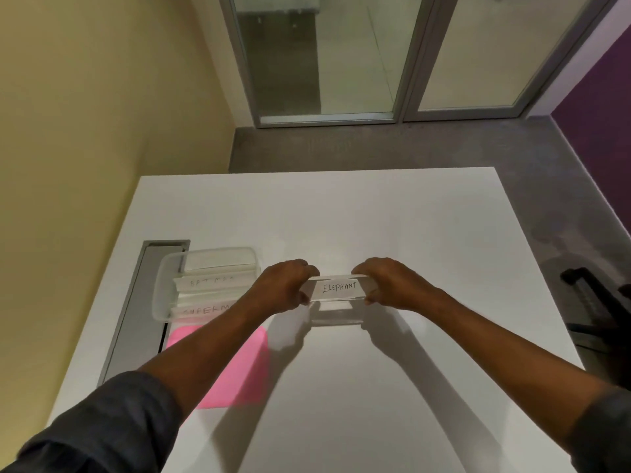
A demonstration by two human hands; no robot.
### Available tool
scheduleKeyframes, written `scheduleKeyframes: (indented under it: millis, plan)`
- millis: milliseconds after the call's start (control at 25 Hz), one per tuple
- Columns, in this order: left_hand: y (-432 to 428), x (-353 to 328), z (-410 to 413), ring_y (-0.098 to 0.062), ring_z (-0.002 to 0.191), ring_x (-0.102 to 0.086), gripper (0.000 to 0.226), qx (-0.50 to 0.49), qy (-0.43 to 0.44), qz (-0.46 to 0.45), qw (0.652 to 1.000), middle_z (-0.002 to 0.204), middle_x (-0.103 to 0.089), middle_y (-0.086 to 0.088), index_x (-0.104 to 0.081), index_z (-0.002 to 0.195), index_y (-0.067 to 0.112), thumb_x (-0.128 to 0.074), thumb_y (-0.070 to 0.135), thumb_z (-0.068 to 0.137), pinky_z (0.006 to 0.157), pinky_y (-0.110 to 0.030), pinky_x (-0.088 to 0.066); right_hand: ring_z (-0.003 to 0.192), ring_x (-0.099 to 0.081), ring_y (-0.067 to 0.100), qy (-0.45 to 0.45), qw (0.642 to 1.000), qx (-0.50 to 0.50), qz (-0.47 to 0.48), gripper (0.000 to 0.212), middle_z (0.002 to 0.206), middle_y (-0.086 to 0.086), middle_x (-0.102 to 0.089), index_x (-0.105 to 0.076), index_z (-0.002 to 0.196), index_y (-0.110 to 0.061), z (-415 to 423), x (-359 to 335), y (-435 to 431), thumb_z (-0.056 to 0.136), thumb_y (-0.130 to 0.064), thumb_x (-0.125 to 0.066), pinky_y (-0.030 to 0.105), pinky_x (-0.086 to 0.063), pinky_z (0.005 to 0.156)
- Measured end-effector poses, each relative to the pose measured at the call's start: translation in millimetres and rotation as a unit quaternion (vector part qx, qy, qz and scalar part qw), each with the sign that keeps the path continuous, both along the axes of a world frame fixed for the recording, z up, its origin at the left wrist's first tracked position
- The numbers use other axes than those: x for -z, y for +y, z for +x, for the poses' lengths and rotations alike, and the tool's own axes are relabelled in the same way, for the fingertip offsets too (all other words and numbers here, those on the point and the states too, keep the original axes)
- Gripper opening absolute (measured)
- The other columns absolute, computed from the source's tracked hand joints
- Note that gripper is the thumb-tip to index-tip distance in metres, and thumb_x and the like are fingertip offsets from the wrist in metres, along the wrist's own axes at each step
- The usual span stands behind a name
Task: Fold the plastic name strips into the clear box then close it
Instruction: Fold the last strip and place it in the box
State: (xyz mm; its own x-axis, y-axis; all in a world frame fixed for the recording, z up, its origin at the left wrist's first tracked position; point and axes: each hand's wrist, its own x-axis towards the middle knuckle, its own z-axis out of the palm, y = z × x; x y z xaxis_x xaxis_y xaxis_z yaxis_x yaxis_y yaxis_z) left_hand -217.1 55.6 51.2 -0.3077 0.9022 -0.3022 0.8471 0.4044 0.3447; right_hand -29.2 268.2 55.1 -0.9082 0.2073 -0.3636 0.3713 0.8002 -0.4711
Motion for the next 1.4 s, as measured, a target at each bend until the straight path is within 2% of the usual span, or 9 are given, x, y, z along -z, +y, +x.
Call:
scheduleKeyframes:
  millis: [240,520,680,880,1080,1240,1400]
  plan:
    - [-74,-30,-63,-0.024,0.111,-0.066,0.053,-0.041,0.022,-0.017,0.999,0.116,-0.07,0.003,-0.071,0.127,0.029,-0.085,0.017,0.078,0.077,-0.037,-0.052,0.112,-0.061,0.02,0.041,0.999,-0.024,-0.026,0.062,0.121,-0.001,-0.068,-0.068,0.133,-0.023,-72,-16,-59,0.076,-0.02,-0.09,0.039,-0.052,0.092]
    - [-158,-43,-128,-0.022,0.112,-0.069,0.056,-0.094,0.045,0.012,0.994,0.115,-0.077,0.005,-0.075,0.127,0.031,-0.087,0.013,0.075,0.085,-0.039,-0.057,0.11,-0.064,0.024,0.055,0.997,-0.052,-0.023,0.061,0.118,0.002,-0.07,-0.069,0.132,-0.024,-155,-19,-132,0.074,-0.014,-0.089,0.042,-0.054,0.086]
    - [-187,-36,-152,-0.023,0.111,-0.069,0.058,-0.097,0.06,-0.014,0.993,0.117,-0.078,0.002,-0.074,0.131,0.03,-0.086,0.012,0.078,0.083,-0.038,-0.057,0.113,-0.063,0.026,0.05,0.997,-0.061,-0.016,0.063,0.121,0.004,-0.07,-0.069,0.132,-0.021,-188,-9,-166,0.073,-0.015,-0.091,0.044,-0.054,0.09]
    - [-209,-9,-167,-0.021,0.103,-0.075,0.057,-0.088,0.043,-0.026,0.995,0.122,-0.079,-0.001,-0.075,0.133,0.028,-0.083,0.004,0.082,0.078,-0.035,-0.06,0.117,-0.065,0.027,0.017,0.997,-0.078,0.01,0.063,0.126,0.004,-0.071,-0.069,0.134,-0.018,-212,13,-192,0.075,-0.019,-0.091,0.041,-0.056,0.09]
    - [-213,19,-172,-0.025,0.102,-0.077,0.048,-0.058,0.075,-0.045,0.995,0.123,-0.079,-0.004,-0.077,0.13,0.022,-0.081,0.006,0.085,0.084,-0.04,-0.065,0.112,-0.069,0.032,-0.017,0.994,-0.09,0.063,0.051,0.124,0.007,-0.073,-0.072,0.129,-0.017,-222,32,-205,0.08,-0.017,-0.085,0.041,-0.059,0.086]
    - [-216,37,-178,-0.026,0.108,-0.075,0.046,-0.049,0.075,-0.066,0.994,0.125,-0.079,-0.003,-0.076,0.129,0.024,-0.083,0.012,0.085,0.089,-0.04,-0.063,0.109,-0.068,0.032,-0.027,0.986,-0.132,0.098,0.043,0.121,0.008,-0.071,-0.071,0.121,-0.014,-228,45,-215,0.079,-0.017,-0.083,0.041,-0.058,0.083]
    - [-216,50,-182,-0.028,0.118,-0.071,0.048,-0.035,0.068,-0.073,0.994,0.131,-0.075,-0.004,-0.074,0.133,0.022,-0.081,0.013,0.086,0.093,-0.039,-0.057,0.102,-0.07,0.033,-0.044,0.985,-0.133,0.101,0.038,0.112,0.008,-0.072,-0.071,0.112,-0.012,-233,59,-218,0.075,-0.013,-0.082,0.039,-0.058,0.076]
